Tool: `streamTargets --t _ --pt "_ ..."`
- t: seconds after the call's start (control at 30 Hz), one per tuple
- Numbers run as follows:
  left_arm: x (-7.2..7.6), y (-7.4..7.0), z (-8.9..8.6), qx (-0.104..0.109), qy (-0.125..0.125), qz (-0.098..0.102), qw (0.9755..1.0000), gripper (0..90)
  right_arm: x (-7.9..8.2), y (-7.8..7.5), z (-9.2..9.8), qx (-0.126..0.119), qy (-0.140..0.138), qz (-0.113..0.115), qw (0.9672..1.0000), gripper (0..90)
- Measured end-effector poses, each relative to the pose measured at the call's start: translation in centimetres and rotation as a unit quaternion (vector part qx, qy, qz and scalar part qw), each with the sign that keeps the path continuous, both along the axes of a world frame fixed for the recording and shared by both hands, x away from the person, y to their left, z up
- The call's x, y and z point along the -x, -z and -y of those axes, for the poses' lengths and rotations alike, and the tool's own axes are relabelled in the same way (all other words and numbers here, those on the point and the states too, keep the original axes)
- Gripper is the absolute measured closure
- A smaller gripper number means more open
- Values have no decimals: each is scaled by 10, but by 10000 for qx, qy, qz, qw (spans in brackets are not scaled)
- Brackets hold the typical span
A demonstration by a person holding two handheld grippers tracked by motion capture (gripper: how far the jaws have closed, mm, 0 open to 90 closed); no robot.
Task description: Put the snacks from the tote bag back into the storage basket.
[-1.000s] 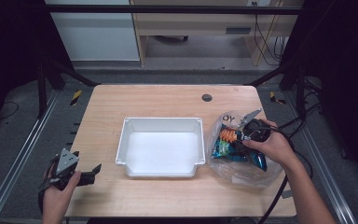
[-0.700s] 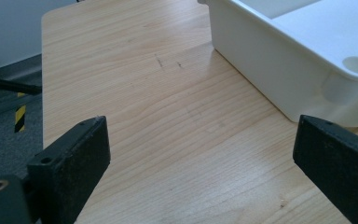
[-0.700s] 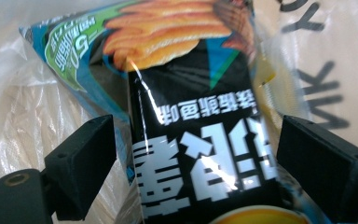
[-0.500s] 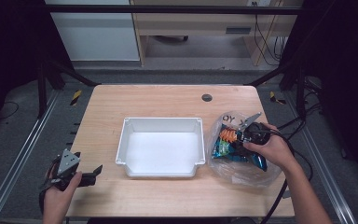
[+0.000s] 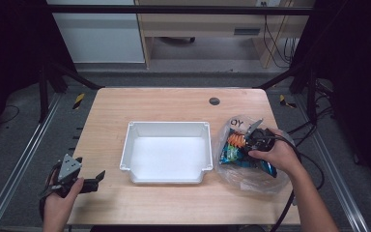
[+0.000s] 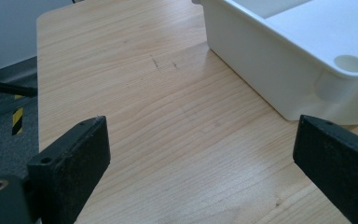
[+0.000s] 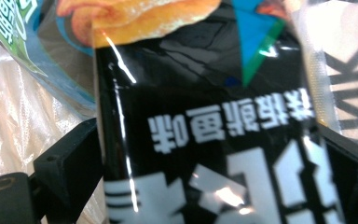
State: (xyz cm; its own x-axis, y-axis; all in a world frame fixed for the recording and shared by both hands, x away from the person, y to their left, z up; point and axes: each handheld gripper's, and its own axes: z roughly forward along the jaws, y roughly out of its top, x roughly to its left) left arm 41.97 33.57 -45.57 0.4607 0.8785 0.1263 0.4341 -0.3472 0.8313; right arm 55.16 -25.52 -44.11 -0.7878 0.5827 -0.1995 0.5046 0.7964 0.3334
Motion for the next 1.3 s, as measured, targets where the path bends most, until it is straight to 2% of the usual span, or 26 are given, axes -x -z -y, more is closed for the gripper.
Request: streamTargets --t 0.13,0.33,0.4,0.47,0.53,0.6,0.73,0.9,1.03,1.13,1.3 --pt "0 0 -2 -11 -13 -1 10000 34 1 1 -2 85 -24 0 10000 93" --pt "0 0 0 -12 -13 -7 10000 34 2 1 -1 82 -34 13 10000 122" --pt "-1 0 1 -21 0 -10 10000 34 2 1 -1 45 -22 13 10000 154" --pt "-1 0 0 -18 -5 -16 10000 34 4 -1 1 46 -154 47 9999 213" --pt "-1 0 -1 -20 -16 -11 10000 34 6 -1 1 52 -134 49 9999 230" --pt "-1 0 -2 -5 -26 -22 10000 34 9 -4 2 19 -209 103 9997 307" --pt "0 -1 -4 19 -43 -2 10000 34 15 -10 5 -44 -276 249 9993 371" --pt "-1 0 -5 38 -62 -16 10000 34 23 -15 8 -92 -293 300 9991 387" --pt "-1 0 -4 42 -67 -19 10000 34 28 -23 11 -219 -303 457 9983 393" --pt "-1 0 -4 34 -58 -20 10000 34 33 -31 13 -276 -211 606 9976 396" --pt "-1 0 -4 37 -54 -25 10000 34 37 -40 16 -382 -166 731 9965 399"
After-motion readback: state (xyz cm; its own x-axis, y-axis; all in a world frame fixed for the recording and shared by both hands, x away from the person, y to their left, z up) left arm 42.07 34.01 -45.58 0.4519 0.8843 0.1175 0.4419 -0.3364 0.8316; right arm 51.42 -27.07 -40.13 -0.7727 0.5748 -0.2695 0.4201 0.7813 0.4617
